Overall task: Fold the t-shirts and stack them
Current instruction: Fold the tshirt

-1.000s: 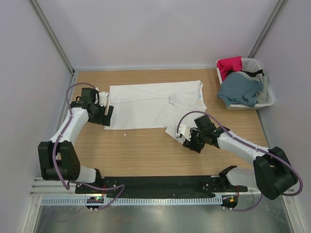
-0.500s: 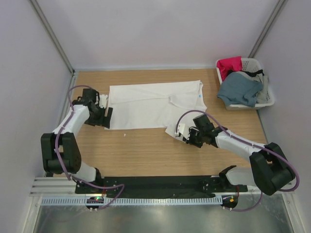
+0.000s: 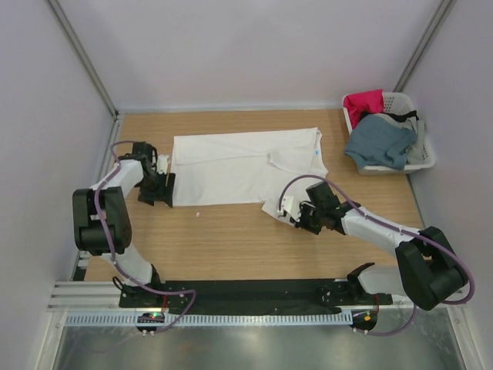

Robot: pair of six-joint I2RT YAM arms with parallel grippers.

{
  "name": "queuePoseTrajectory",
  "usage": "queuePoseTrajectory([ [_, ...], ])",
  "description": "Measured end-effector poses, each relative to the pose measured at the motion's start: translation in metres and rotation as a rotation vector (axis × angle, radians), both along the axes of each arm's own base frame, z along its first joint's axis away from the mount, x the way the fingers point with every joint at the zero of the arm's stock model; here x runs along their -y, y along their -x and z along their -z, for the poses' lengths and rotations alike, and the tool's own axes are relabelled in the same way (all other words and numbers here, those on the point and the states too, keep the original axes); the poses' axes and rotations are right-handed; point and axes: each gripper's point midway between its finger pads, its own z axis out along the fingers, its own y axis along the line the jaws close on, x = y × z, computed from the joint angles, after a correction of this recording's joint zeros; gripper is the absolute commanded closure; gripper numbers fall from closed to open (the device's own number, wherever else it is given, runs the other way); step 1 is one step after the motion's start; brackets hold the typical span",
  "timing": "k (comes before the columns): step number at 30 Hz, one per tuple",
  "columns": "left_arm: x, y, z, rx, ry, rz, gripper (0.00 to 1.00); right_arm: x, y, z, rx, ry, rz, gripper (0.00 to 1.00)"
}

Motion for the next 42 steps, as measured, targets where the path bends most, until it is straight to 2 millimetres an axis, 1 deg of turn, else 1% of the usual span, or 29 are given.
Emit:
queuePoseTrajectory([
  [2, 0.002, -0.005, 0.004, -0.006, 0.014, 0.003, 0.35, 0.000, 0.000, 0.000, 0.001, 0.000, 0.001, 0.93],
  [8, 0.008, -0.015, 0.014, -0.028, 0.054, 0.010, 0.44, 0.001, -0.001, 0.000, 0.003, 0.003, 0.002, 0.93],
  [9, 0.010, -0.016, 0.015, -0.030, 0.062, 0.011, 0.51, 0.001, -0.001, 0.000, 0.004, 0.003, 0.002, 0.93],
  [10, 0.011, -0.017, 0.016, -0.032, 0.072, 0.008, 0.55, 0.001, 0.000, 0.000, 0.005, 0.002, 0.003, 0.93],
  [12, 0.014, -0.019, 0.017, -0.034, 0.086, 0.007, 0.65, 0.001, 0.000, 0.000, 0.007, 0.001, 0.003, 0.93],
  [13, 0.015, -0.020, 0.017, -0.034, 0.094, 0.006, 0.78, 0.001, 0.000, 0.000, 0.008, 0.000, 0.003, 0.94],
  [15, 0.017, -0.022, 0.018, -0.038, 0.110, 0.001, 1.00, 0.001, 0.000, 0.000, 0.009, 0.000, 0.003, 0.94],
  [20, 0.020, -0.021, 0.018, -0.042, 0.127, 0.011, 1.00, 0.002, -0.001, 0.000, 0.011, 0.003, 0.008, 0.98],
  [22, 0.020, -0.020, 0.017, -0.044, 0.129, 0.011, 1.00, 0.003, -0.001, 0.000, 0.012, 0.004, 0.012, 0.99],
  [26, 0.022, -0.016, 0.007, -0.039, 0.133, 0.026, 1.00, 0.007, -0.004, -0.004, 0.014, 0.003, 0.052, 0.99],
  [28, 0.022, -0.014, -0.002, -0.032, 0.137, 0.039, 1.00, 0.011, -0.009, -0.013, 0.024, -0.004, 0.089, 0.99],
  [30, 0.023, -0.016, -0.014, -0.015, 0.143, 0.056, 1.00, 0.012, -0.022, -0.033, 0.057, -0.025, 0.131, 0.99],
  [32, 0.025, -0.021, -0.027, 0.010, 0.151, 0.073, 1.00, 0.010, -0.039, -0.057, 0.113, -0.058, 0.168, 0.99],
  [33, 0.026, -0.023, -0.032, 0.018, 0.154, 0.078, 1.00, 0.010, -0.050, -0.074, 0.149, -0.077, 0.188, 0.99],
  [36, 0.028, -0.032, -0.048, 0.050, 0.167, 0.098, 1.00, 0.007, -0.076, -0.114, 0.240, -0.133, 0.233, 0.99],
  [38, 0.030, -0.038, -0.057, 0.063, 0.181, 0.108, 1.00, 0.007, -0.091, -0.135, 0.293, -0.164, 0.261, 0.98],
  [40, 0.032, -0.046, -0.064, 0.066, 0.195, 0.115, 1.00, 0.010, -0.104, -0.149, 0.331, -0.183, 0.287, 0.98],
  [42, 0.034, -0.058, -0.067, 0.067, 0.209, 0.119, 1.00, 0.012, -0.117, -0.154, 0.348, -0.188, 0.309, 0.99],
])
